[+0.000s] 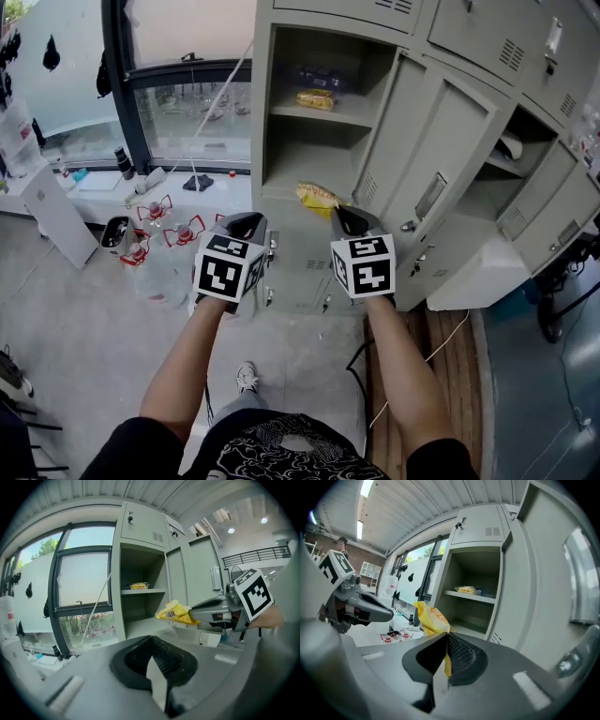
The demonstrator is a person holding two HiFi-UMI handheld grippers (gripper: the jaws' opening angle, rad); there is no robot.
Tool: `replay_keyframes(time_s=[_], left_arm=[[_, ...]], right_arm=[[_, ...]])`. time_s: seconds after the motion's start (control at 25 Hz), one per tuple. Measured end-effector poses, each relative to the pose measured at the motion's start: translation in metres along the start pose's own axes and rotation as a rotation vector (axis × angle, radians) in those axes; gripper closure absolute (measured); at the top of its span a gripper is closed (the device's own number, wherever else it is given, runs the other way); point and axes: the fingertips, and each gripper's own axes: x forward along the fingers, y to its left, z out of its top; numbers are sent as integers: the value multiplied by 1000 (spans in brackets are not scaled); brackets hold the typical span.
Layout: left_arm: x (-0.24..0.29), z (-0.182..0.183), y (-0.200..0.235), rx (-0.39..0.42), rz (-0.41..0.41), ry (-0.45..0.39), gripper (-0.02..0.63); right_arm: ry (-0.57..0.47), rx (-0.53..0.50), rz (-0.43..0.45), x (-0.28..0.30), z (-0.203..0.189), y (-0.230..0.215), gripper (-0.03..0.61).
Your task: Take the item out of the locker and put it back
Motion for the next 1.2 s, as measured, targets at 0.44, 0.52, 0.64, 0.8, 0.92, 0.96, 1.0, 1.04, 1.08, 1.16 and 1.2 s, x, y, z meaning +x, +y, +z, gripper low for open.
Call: replay_keyframes(time_s=[0.44, 0.52, 0.64, 0.8, 0.92, 0.96, 1.0, 1.04, 1.08, 1.16, 1.2], left_arm=[[-13, 8, -62, 28, -31, -21, 614], [-17, 10, -73, 33, -41, -23, 614], [-23, 13, -87, 41, -50, -24, 614], [-33, 14, -101, 48, -56, -28, 614], [-40, 16, -108, 56, -69, -30, 614], [-42, 16, -110, 59, -76, -30, 614], [-44, 16, -112, 61, -83, -29, 614], [-46, 15, -114, 61, -90, -29, 614], [-47, 15, -116, 61, -99, -28, 614], [-49, 16, -122, 65, -123, -30, 614], [-50, 17, -125, 70, -139, -31, 614]], right_arm=[[-42, 18, -14, -69, -8, -10, 552], [-53, 24, -16, -81, -8, -10, 552], [-70, 35, -20, -97, -8, -11, 552], [-87, 48, -25, -119, -6, -9, 552], [-96, 67, -38, -133, -5, -7, 552], [-95, 75, -45, -137, -6, -6, 552], [-92, 83, -52, -142, -8, -5, 552], [-89, 89, -59, -146, -10, -3, 552], [-86, 92, -67, -151, -11, -2, 552], [-84, 98, -89, -159, -11, -2, 552], [-84, 102, -103, -163, -11, -3, 552]])
